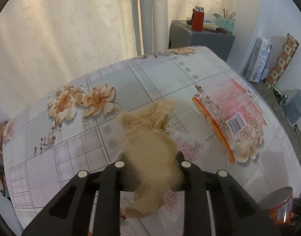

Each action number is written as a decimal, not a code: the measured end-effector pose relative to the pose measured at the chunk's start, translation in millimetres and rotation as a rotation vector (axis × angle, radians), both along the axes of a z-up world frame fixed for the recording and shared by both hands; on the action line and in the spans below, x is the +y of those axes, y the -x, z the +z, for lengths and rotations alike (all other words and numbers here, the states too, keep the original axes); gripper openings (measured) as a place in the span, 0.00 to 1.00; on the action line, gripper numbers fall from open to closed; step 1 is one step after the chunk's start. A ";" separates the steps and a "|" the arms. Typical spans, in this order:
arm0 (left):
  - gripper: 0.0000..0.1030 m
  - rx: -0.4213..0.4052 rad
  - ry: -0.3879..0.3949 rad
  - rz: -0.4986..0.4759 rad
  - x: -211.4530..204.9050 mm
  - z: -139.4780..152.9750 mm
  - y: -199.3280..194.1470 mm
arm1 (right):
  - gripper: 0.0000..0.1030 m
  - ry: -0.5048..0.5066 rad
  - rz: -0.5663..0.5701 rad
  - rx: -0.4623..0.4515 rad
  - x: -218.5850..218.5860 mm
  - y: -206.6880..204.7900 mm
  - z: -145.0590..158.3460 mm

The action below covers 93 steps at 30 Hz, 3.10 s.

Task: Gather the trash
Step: 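Carry the paper and can with both tools over the wastebasket, then open both tools to drop the paper and can into the wastebasket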

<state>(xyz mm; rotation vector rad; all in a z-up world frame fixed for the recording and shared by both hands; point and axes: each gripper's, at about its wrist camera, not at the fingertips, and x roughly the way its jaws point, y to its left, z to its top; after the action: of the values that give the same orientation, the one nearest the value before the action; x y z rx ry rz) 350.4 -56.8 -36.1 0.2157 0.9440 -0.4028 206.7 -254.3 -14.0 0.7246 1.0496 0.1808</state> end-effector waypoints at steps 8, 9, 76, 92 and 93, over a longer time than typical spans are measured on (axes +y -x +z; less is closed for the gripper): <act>0.13 -0.039 0.075 -0.018 14.2 21.0 14.0 | 0.61 0.000 -0.021 0.003 -3.2 4.0 3.8; 0.13 -0.049 0.084 -0.021 16.0 25.4 18.0 | 0.61 -0.001 -0.025 0.003 -4.0 5.4 4.9; 0.13 0.571 -0.070 -0.598 -538.8 -149.6 239.8 | 0.61 -0.234 -0.900 0.124 -367.2 265.6 -117.3; 0.62 0.673 -0.004 -0.390 -555.1 -201.7 197.6 | 0.67 -0.185 -1.008 0.256 -417.5 223.1 -179.4; 0.62 0.672 0.003 -0.391 -554.4 -201.0 196.8 | 0.67 -0.179 -1.009 0.252 -418.0 223.9 -178.8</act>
<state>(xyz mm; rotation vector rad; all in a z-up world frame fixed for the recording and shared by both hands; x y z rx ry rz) 153.6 -611.2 -237.2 0.2691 1.5674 -0.8687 -17.2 -672.3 -192.8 1.3793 0.7951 -0.7086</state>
